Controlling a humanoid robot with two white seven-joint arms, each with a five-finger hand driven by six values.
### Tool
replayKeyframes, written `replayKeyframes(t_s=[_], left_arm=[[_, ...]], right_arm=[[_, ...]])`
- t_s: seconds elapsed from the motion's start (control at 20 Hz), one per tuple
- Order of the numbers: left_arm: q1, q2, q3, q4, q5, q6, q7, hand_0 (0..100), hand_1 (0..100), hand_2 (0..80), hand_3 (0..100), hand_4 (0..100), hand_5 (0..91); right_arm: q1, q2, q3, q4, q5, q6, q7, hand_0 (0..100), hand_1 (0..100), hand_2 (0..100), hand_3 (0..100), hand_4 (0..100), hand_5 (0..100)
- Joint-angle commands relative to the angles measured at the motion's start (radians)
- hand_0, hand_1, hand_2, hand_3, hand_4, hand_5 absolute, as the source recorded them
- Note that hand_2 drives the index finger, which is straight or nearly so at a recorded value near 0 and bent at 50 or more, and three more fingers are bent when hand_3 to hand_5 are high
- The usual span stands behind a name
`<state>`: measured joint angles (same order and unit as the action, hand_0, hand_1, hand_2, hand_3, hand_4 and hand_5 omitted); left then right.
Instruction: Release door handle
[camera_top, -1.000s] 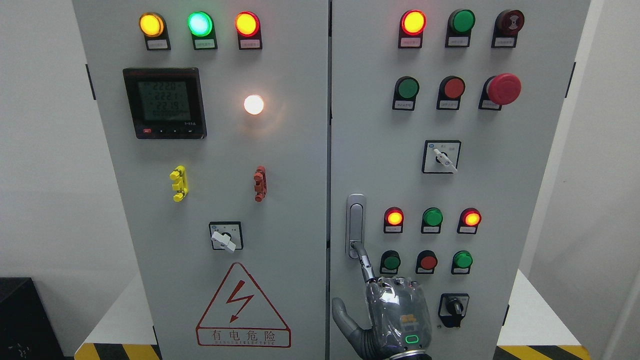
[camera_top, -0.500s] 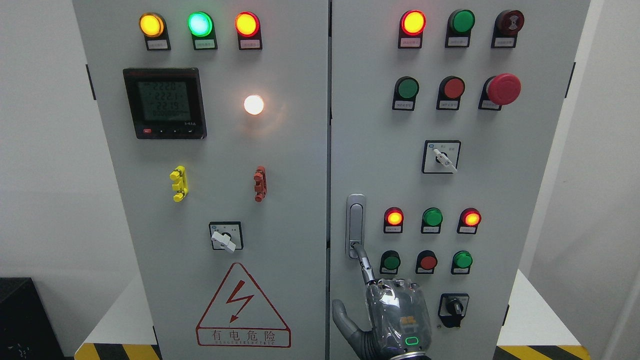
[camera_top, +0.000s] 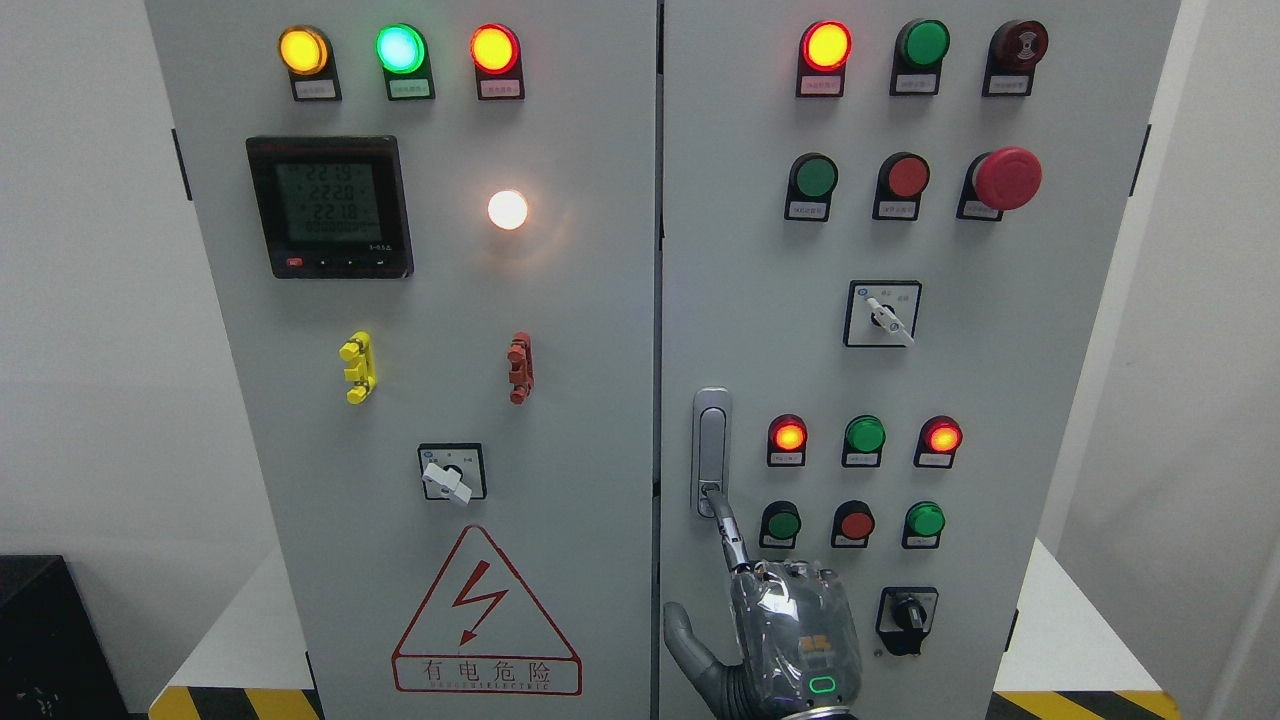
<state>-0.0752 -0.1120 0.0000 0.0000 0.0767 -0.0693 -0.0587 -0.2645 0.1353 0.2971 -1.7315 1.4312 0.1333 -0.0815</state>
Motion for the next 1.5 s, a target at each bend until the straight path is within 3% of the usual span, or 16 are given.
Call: replayKeyframes(t_s=[0.0,0.2,0.95,1.15,1.45], left_arm=[[0.0,0.0,-0.021,-0.02,0.0,0.0,0.0,0,0,2.2,9,1,0.0],[0.0,0.0,-0.021,-0.02,0.0,0.0,0.0,0,0,2.4,9,1,0.0],[0.0,0.0,-0.021,-0.02,0.0,0.0,0.0,0,0,2.3,8,1,0.0],[0.0,0.0,-0.021,-0.02,0.0,0.0,0.0,0,0,2.4,9,1,0.0],[0.0,0.0,-0.021,-0.02,0.0,0.0,0.0,0,0,2.3,9,1,0.0]], right_arm=[[0.005,0.001,0.004,0.01,0.0,0.0,0.0,38,27,4,100,100,99],[0.016,0.003,0.004,0.009,0.0,0.0,0.025,38,27,4,100,100,99],[0.025,0.003,0.004,0.001,0.0,0.0,0.023,37,27,4,100,100,99],[0.025,0.003,0.004,-0.011,-0.003,-0.003,0.016,37,27,4,100,100,99],[0.024,0.0,0.007,-0.042,0.0,-0.007,-0.02,37,27,14,100,100,99]])
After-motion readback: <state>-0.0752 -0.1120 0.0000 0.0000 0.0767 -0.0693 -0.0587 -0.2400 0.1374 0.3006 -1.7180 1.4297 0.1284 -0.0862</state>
